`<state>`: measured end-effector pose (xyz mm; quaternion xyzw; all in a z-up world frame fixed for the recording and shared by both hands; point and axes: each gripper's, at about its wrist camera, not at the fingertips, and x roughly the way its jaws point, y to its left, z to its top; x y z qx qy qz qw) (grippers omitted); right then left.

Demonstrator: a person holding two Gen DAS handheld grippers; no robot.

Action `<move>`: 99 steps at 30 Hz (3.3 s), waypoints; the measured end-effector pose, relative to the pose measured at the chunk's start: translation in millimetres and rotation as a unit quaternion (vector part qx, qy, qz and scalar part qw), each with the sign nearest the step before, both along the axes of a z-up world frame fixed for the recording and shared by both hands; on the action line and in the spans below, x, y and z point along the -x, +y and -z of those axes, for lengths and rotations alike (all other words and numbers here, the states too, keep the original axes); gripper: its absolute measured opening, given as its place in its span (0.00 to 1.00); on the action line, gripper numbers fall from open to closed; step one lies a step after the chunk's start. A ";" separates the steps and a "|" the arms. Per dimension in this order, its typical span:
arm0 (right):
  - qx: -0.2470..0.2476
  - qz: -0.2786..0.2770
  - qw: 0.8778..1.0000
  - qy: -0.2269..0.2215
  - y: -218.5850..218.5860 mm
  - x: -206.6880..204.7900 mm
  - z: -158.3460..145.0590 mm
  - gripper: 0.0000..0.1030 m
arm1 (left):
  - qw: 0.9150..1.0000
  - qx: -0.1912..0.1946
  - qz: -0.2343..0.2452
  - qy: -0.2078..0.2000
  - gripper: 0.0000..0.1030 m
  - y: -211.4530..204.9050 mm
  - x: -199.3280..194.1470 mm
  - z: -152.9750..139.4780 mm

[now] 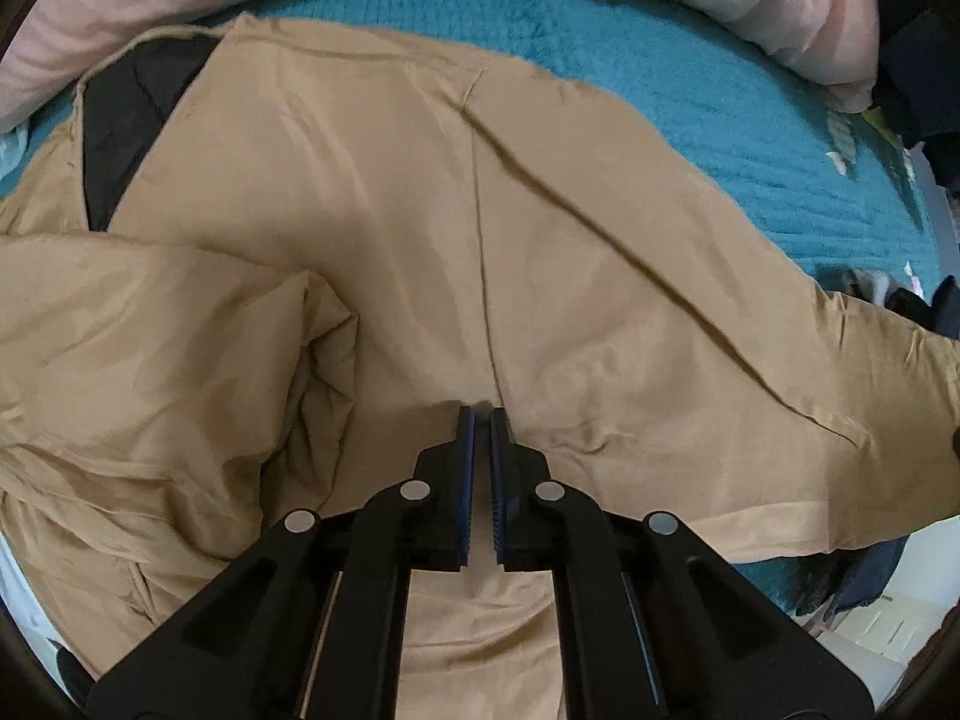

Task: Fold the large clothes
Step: 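Grasp the other sleeve cuff with the right tool, then carry the sleeve with the right tool across the jacket toward the left tool, then release the sleeve with the right tool while the left tool presses the folded jacket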

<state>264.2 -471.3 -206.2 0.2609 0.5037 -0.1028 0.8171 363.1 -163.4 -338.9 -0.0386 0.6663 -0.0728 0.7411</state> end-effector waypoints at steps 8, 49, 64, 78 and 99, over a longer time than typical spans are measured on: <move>0.011 -0.035 0.998 -0.056 55.6 -3.7 -66.9 0.09 | 0.999 0.005 0.019 -0.050 0.06 8.6 13.7 -57.9; -0.063 -0.330 0.942 0.004 530.8 -47.8 -11.4 0.49 | 0.976 -0.042 -0.178 -0.120 0.37 398.4 108.7 -107.2; 0.004 -0.299 0.954 0.005 439.9 -59.6 -4.3 0.11 | 0.988 0.010 -0.107 -0.107 0.36 300.1 77.2 -78.8; -0.025 -0.312 0.941 0.126 398.8 -39.0 111.5 0.00 | 0.998 0.005 -0.062 -0.026 0.16 243.6 74.7 14.2; 0.041 -0.175 0.982 0.067 292.4 -68.2 50.4 0.02 | 0.994 -0.013 -0.081 -0.078 0.08 267.8 39.4 -54.2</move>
